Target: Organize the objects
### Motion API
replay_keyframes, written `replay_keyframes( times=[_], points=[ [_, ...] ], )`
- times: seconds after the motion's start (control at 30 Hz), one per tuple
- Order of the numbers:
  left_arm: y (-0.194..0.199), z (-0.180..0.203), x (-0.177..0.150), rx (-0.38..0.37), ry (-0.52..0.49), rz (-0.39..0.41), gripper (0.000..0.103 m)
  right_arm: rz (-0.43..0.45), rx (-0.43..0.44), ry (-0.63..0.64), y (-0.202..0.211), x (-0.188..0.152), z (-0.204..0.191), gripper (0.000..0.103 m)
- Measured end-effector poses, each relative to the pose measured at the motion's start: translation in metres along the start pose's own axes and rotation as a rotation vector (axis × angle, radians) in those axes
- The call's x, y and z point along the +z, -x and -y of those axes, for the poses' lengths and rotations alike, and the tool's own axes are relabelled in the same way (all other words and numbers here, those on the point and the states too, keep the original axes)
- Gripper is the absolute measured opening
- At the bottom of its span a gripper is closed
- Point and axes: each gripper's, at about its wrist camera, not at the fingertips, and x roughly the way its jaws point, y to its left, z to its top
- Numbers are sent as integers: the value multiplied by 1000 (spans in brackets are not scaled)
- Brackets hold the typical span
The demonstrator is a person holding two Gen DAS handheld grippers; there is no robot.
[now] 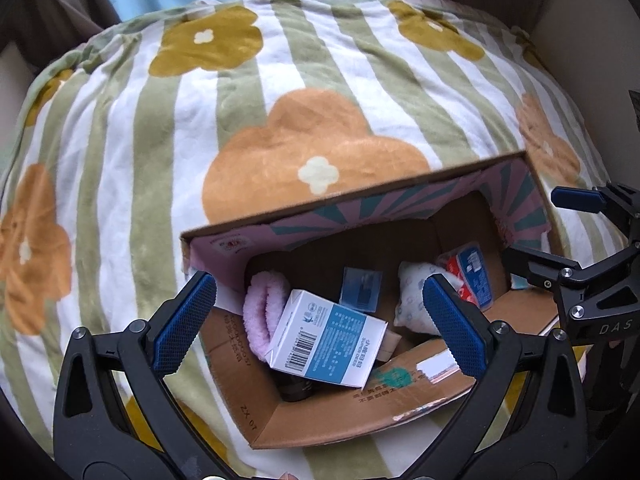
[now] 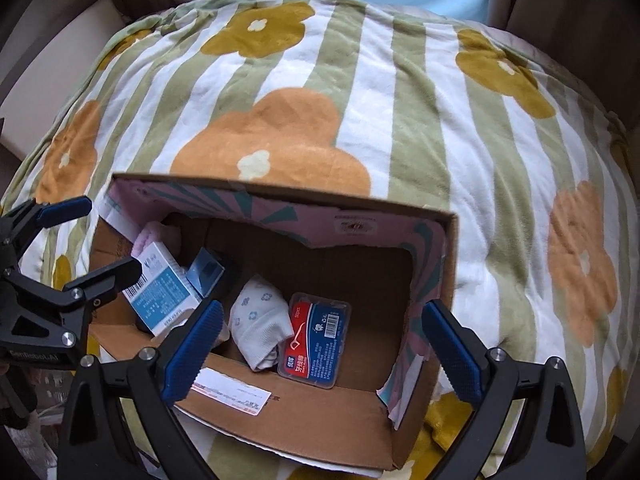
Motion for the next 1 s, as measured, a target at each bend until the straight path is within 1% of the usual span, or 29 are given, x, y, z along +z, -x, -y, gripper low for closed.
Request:
replay_keyframes(
  times=[0.23,0.37,0.5,0.63,0.77,0.9,1.0],
  points=[
    [32,-7,18,24,86,38,103,33,-68,-48,37,18,1,99],
    [57,-11,29,57,122,83,103,55,-85,-84,60,31,5,99],
    [77,-18,40,66,164,111,103,93,-91,-118,82,43,8,99],
    [98,-22,53,84,178,145,103,134,-105,-144,102,55,9,99],
    [117,-25,64,102,179,180,103,170,-127,-141,120,67,11,99],
    [127,-23,72,97,187,198,103,188,-136,-136,131,75,12,99],
    [125,-22,76,81,184,193,103,194,-142,-133,134,78,14,99]
  ],
)
